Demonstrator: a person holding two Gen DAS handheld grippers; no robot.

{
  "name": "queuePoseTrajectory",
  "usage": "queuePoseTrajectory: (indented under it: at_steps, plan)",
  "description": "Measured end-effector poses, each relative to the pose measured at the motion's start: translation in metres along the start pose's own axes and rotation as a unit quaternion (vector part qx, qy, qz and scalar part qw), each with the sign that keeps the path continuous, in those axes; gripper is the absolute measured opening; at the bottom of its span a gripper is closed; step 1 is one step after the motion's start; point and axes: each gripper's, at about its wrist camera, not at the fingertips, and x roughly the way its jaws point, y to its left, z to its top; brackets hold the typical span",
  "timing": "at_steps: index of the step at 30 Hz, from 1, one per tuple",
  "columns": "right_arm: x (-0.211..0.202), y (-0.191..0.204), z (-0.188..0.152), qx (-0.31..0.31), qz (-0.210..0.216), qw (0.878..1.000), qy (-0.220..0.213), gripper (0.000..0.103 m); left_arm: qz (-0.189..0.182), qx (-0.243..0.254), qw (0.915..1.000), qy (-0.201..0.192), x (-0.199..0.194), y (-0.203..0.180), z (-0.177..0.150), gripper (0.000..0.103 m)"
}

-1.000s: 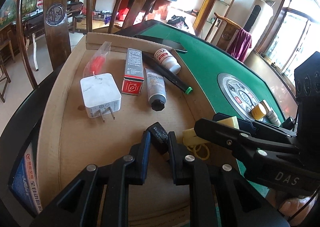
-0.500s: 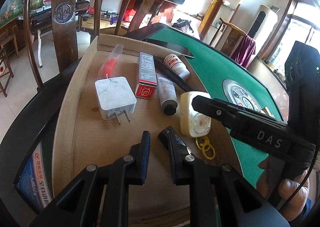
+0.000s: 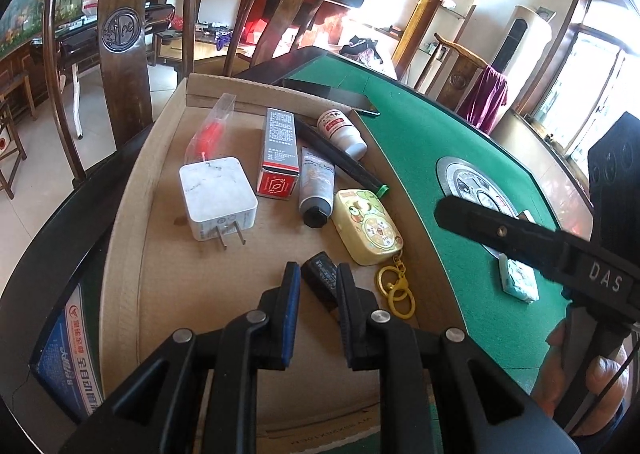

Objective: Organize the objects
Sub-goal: 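Carry the lipstick and cream-yellow box into the tray and open both tools, then grasp the blue-white tissue pack with the left tool while the right tool reaches the yellow container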

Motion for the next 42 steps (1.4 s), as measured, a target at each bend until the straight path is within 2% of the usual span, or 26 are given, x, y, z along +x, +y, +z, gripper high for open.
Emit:
queuePoseTrajectory:
  at_steps: [6, 11, 16, 18, 20, 23, 27, 29, 30, 33, 34, 36, 37, 38, 40, 42]
  plan:
    - [-0.03, -0.028, -0.016, 0.004, -0.006, 1.0, 0.0, 0.049, -0.004, 0.009, 0.9999, 0.013, 0.0, -0.012, 0.0, 0.018]
    - [-0.072, -0.073, -0.025, 0.022, -0.032, 0.999, -0.021, 0.049, -0.018, 0.021, 0.9995, 0.016, -0.004, -0.035, -0.001, 0.018]
    - [-0.104, -0.14, -0.029, 0.068, -0.091, 0.993, -0.036, 0.049, -0.044, 0.048, 0.9977, 0.018, -0.01, -0.067, -0.006, 0.018]
    - [-0.108, -0.167, -0.032, 0.089, -0.109, 0.99, -0.029, 0.049, -0.059, 0.06, 0.9962, 0.023, -0.011, -0.082, -0.008, 0.018]
    - [-0.104, -0.188, -0.033, 0.112, -0.091, 0.989, -0.016, 0.049, -0.079, 0.069, 0.9939, 0.035, -0.01, -0.098, -0.011, 0.018]
    - [-0.095, -0.206, -0.039, 0.144, -0.064, 0.988, 0.004, 0.049, -0.088, 0.08, 0.9919, 0.045, -0.007, -0.112, -0.014, 0.018]
    - [-0.088, -0.189, -0.041, 0.149, -0.024, 0.988, 0.037, 0.049, -0.09, 0.087, 0.9906, 0.056, -0.003, -0.123, -0.018, 0.018]
    - [-0.083, -0.171, -0.044, 0.142, 0.028, 0.988, 0.053, 0.051, -0.092, 0.088, 0.9898, 0.064, 0.0, -0.126, -0.018, 0.018]
    - [-0.08, -0.162, -0.045, 0.141, 0.07, 0.986, 0.06, 0.051, -0.095, 0.088, 0.9892, 0.068, 0.002, -0.128, -0.018, 0.018]
    - [-0.073, -0.157, -0.048, 0.169, 0.137, 0.974, 0.061, 0.051, -0.105, 0.094, 0.9865, 0.082, 0.009, -0.139, -0.019, 0.018]
    - [-0.075, -0.16, -0.048, 0.175, 0.124, 0.975, 0.054, 0.051, -0.108, 0.098, 0.9856, 0.085, 0.011, -0.145, -0.02, 0.018]
    - [-0.081, -0.166, -0.046, 0.172, 0.055, 0.983, 0.038, 0.051, -0.1, 0.11, 0.9846, 0.093, 0.019, -0.159, -0.019, 0.021]
    - [-0.086, -0.168, -0.046, 0.175, 0.032, 0.984, 0.026, 0.051, -0.096, 0.119, 0.9833, 0.098, 0.024, -0.166, -0.02, 0.03]
    - [-0.09, -0.172, -0.047, 0.183, 0.023, 0.983, 0.015, 0.051, -0.097, 0.132, 0.981, 0.103, 0.03, -0.176, -0.02, 0.035]
    - [-0.098, -0.177, -0.045, 0.19, 0.017, 0.982, -0.003, 0.051, -0.095, 0.123, 0.9815, 0.111, 0.042, -0.184, -0.019, 0.05]
    - [-0.102, -0.179, -0.044, 0.193, 0.013, 0.981, -0.015, 0.051, -0.079, 0.111, 0.9827, 0.125, 0.056, -0.189, -0.017, 0.053]
